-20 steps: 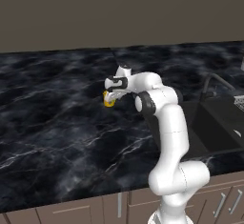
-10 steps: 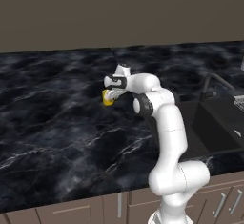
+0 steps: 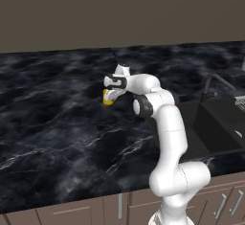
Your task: Move any existing items from the left basin to the right basin for drying. Then move the mug from the counter to the left basin of the sink for washing.
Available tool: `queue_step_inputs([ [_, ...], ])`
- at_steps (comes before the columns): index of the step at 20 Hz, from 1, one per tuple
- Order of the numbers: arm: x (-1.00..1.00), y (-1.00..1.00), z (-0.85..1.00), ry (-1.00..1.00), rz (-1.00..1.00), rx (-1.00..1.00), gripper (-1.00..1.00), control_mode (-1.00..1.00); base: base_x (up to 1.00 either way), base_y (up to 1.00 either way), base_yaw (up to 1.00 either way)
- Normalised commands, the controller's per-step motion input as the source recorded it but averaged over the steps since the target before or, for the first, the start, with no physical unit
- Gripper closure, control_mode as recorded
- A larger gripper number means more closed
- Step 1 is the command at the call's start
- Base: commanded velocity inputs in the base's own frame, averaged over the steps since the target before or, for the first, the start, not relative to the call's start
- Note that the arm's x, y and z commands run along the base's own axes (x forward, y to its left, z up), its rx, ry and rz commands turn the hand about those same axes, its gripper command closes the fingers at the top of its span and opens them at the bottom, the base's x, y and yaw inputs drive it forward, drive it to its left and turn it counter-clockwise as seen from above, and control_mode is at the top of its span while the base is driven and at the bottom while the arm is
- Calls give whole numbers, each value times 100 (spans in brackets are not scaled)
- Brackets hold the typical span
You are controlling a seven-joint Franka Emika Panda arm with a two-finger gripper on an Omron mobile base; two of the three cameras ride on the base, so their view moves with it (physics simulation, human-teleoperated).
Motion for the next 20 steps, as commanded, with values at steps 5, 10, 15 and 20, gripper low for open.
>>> queue_step_inputs([
  [5, -52, 0, 4, 0, -1, 0, 100, -100, 0, 0, 0],
  [10, -67, -2, 2, 0, -7, -1, 100, -100, 0, 0, 0],
  [15, -74, -22, 1, 0, -16, -4, 100, -100, 0, 0, 0],
  [20, -70, -40, 16, -1, -18, -5, 100, -100, 0, 0, 0],
])
